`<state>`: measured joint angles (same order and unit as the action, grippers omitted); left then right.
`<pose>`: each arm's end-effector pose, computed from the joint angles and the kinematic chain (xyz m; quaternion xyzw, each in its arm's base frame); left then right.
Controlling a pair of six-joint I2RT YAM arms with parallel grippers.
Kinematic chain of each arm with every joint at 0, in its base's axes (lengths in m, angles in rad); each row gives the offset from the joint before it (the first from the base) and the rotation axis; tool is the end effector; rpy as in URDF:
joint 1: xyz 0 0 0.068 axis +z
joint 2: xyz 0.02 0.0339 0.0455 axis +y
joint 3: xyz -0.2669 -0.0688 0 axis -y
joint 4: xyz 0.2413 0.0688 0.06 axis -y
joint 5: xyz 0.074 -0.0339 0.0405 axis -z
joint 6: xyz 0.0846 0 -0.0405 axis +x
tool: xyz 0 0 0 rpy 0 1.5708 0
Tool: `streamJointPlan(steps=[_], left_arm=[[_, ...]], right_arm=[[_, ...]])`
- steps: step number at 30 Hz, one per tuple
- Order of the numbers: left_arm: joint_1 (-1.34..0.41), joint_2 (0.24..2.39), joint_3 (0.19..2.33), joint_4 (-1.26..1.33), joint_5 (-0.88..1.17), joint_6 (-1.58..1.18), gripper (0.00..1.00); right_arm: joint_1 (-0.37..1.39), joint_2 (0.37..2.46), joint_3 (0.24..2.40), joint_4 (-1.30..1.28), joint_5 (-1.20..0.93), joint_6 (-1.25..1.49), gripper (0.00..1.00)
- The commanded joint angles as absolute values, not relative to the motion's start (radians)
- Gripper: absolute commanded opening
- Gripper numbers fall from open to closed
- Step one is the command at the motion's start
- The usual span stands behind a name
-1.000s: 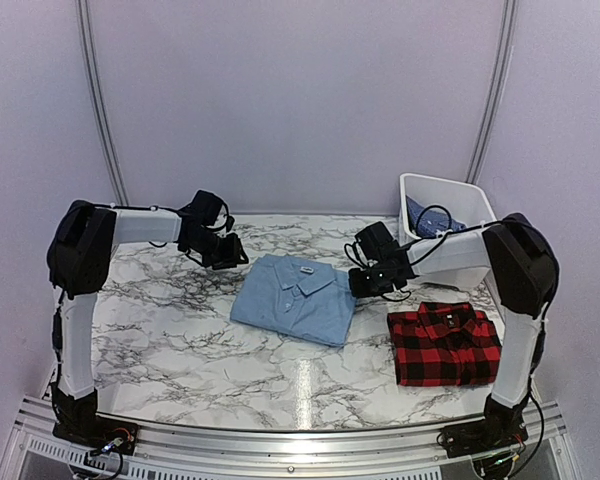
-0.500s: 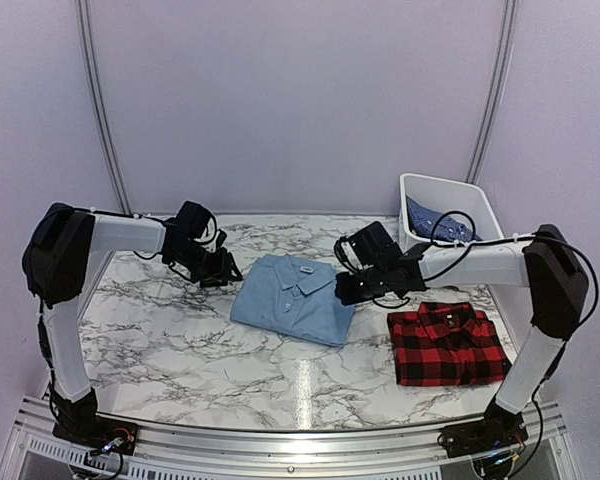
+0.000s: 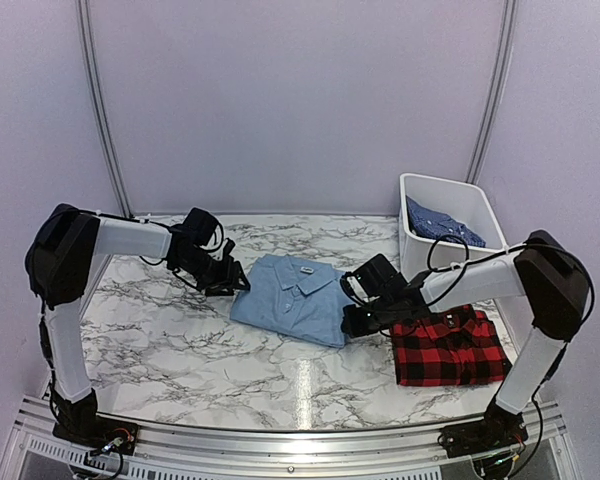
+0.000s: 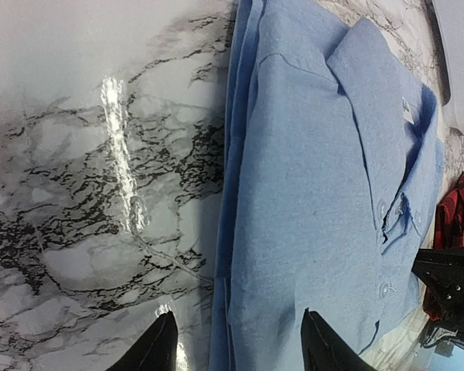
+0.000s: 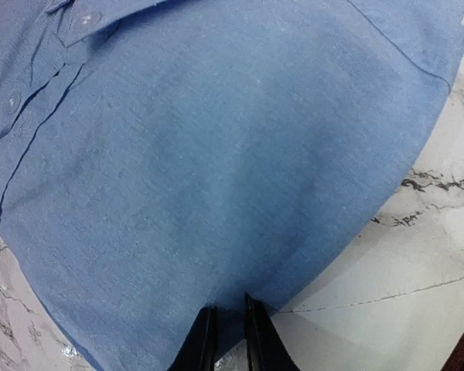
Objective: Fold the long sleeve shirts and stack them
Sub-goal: Smooth out the square-folded shirt at the center of the board, then move the square-folded shirt to the corner of the board.
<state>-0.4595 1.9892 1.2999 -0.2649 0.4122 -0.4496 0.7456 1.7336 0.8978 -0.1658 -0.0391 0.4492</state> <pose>0.3797 -0.2257 0.1266 0.0667 0.9324 -0.3056 0.1812 0.2586 0.2433 0.1046 -0.1471 0.9483 0.1734 0.2215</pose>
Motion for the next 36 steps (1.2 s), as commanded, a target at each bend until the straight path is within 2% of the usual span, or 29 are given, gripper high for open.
streamJointPlan(steps=[1,4,9,16,19,23,26,36], left_arm=[[-0.480,2.024,1.317,-0.265,0.423,-0.456,0.56],[-0.493,2.046,1.334,-0.272,0.413,-0.466,0.53],[-0.521,2.080,1.351,-0.278,0.399,-0.494,0.41],[-0.549,2.095,1.347,-0.297,0.349,-0.548,0.09],[-0.548,2.055,1.324,-0.308,0.278,-0.557,0.00],[-0.530,1.991,1.300,-0.363,0.149,-0.525,0.00],[-0.488,1.944,1.263,-0.399,0.110,-0.490,0.00],[-0.270,1.851,1.212,-0.581,-0.040,-0.309,0.00]], right_arm=[[0.736,1.707,0.873,-0.162,-0.057,0.464,0.14],[0.729,1.678,0.876,-0.178,-0.043,0.460,0.15],[0.720,1.626,0.873,-0.198,-0.020,0.458,0.20],[0.712,1.553,0.878,-0.225,0.036,0.451,0.30],[0.711,1.524,0.879,-0.235,0.055,0.449,0.37],[0.702,1.499,0.867,-0.253,0.077,0.445,0.46],[0.693,1.479,0.852,-0.267,0.085,0.446,0.48],[0.657,1.353,0.749,-0.280,0.103,0.476,0.51]])
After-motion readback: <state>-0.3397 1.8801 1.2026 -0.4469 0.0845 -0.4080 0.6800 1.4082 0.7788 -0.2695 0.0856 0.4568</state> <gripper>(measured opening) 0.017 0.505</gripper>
